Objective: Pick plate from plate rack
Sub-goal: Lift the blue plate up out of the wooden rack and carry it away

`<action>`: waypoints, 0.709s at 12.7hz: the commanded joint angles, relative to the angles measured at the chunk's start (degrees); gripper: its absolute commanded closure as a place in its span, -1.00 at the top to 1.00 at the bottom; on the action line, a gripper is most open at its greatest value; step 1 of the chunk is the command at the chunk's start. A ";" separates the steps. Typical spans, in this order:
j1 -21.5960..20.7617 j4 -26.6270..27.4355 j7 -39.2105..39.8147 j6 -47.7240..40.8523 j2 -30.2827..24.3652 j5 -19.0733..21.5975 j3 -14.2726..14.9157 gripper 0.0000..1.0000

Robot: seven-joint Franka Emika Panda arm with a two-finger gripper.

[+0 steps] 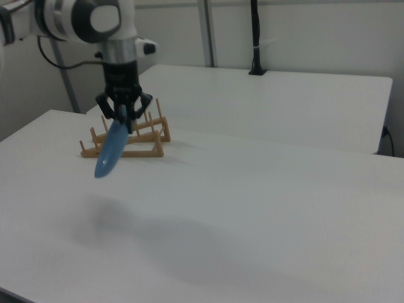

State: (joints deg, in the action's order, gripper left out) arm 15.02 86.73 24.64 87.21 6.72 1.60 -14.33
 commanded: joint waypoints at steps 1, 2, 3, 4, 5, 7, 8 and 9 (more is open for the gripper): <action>3.78 7.56 5.67 2.68 -0.66 1.48 1.05 -1.00; 4.05 9.84 6.55 5.13 0.39 1.48 1.67 -1.00; 4.05 11.78 6.56 8.46 2.23 1.30 1.76 -1.00; 4.14 12.58 6.48 9.98 3.46 0.95 1.76 -1.00; 4.05 13.20 6.48 10.86 4.69 0.77 1.76 -1.00; 4.14 13.73 6.04 12.54 7.25 0.16 1.85 -1.00; 4.14 13.91 5.77 13.32 8.13 -0.02 1.76 -1.00; 4.23 13.99 5.69 14.20 8.66 -0.02 1.85 -1.00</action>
State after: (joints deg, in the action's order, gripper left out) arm 19.38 99.55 29.97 98.85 14.64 1.62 -12.93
